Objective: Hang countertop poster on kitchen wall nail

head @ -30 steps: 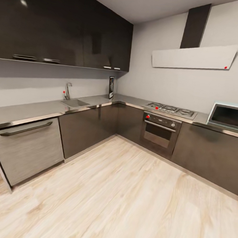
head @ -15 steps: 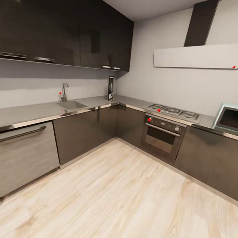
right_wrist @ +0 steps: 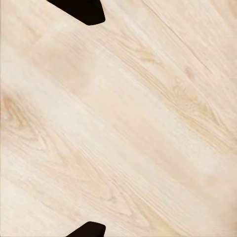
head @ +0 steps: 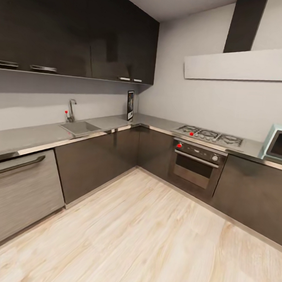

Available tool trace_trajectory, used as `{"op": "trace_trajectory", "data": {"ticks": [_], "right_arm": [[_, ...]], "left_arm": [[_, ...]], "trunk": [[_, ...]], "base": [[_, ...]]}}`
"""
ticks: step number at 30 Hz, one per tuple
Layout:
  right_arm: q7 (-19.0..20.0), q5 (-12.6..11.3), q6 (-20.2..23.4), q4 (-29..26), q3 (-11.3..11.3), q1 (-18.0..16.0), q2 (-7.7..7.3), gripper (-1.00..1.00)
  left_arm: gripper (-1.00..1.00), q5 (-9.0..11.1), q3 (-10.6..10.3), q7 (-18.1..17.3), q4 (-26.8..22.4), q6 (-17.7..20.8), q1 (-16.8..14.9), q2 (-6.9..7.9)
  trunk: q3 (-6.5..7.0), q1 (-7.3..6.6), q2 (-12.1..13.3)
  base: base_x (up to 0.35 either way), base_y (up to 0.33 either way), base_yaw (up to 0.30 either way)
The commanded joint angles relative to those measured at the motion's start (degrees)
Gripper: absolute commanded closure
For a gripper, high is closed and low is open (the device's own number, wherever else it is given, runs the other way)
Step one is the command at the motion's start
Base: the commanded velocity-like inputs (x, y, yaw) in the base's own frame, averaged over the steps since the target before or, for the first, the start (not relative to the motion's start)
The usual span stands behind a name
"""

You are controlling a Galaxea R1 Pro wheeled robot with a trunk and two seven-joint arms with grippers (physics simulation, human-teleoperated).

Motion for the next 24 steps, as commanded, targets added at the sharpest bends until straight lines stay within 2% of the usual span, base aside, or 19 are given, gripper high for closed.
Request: {"op": "trace_trajectory", "data": {"ticks": [1, 24], "right_arm": [[-0.01, 0.06, -0.19, 0.05, 0.02, -0.03, -0.01, -1.0], [-0.01, 0.06, -0.21, -0.02, 0.01, -0.03, -0.01, -1.0]], "left_arm": [[-1.0, -0.01, 0.04, 0.0, -0.06, -0.1, 0.02, -0.01], [-1.0, -0.01, 0.04, 0.0, -0.06, -0.1, 0.02, -0.01]], "trunk": [[-0.05, 0.04, -0.02], [-0.05, 0.04, -0.02]], "base": [[0.337, 0.0, 0.0], [0.337, 0.0, 0.0]]}}
